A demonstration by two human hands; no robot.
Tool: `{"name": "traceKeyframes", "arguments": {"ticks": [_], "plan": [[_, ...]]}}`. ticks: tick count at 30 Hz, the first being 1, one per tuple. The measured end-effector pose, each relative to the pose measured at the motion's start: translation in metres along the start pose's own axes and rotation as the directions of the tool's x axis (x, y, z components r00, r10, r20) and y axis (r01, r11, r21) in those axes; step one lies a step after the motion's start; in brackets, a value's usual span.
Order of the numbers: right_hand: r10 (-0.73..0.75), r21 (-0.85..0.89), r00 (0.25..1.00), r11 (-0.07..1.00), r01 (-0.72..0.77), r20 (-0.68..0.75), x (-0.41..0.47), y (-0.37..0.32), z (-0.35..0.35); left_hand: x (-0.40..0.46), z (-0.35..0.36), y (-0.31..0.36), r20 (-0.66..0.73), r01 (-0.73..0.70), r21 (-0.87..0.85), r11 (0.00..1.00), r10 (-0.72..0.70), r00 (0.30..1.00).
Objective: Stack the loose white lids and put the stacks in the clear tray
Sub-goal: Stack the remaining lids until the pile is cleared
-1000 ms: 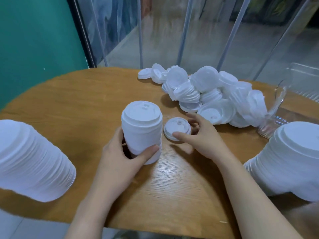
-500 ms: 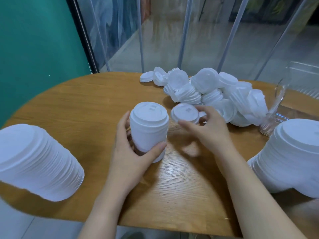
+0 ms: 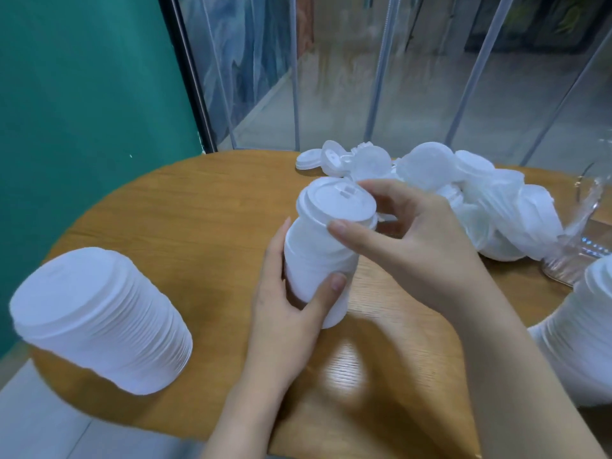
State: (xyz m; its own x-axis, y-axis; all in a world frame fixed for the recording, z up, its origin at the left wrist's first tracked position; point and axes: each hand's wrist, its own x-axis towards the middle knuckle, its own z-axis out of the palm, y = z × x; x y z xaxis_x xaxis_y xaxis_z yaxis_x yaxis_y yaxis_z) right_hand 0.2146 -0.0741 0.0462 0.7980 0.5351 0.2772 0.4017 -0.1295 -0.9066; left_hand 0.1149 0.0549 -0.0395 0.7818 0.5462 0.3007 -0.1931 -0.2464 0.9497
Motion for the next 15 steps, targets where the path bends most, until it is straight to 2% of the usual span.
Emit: {"name": "traceKeyframes", "arguments": {"ticks": [6,9,15], "plan": [[0.069,-0.065,0.994,0.996,-0.064,0.082,-0.002,0.008,0.007,0.002,-0.001,-0.002,-0.011,0.011,-0.010,1.000,-0.011,1.000],[0.068,-0.143,0.995,0.988,-0.057,0.072,-0.005,0.009,0.011,0.003,0.001,-0.002,-0.014,0.020,-0.032,0.999,-0.020,1.000],[0.101,-0.160,0.990,0.984,-0.084,0.101,-0.008,0.007,0.010,0.001,0.000,-0.004,-0.011,0.040,-0.057,0.998,-0.041,0.999]]}}
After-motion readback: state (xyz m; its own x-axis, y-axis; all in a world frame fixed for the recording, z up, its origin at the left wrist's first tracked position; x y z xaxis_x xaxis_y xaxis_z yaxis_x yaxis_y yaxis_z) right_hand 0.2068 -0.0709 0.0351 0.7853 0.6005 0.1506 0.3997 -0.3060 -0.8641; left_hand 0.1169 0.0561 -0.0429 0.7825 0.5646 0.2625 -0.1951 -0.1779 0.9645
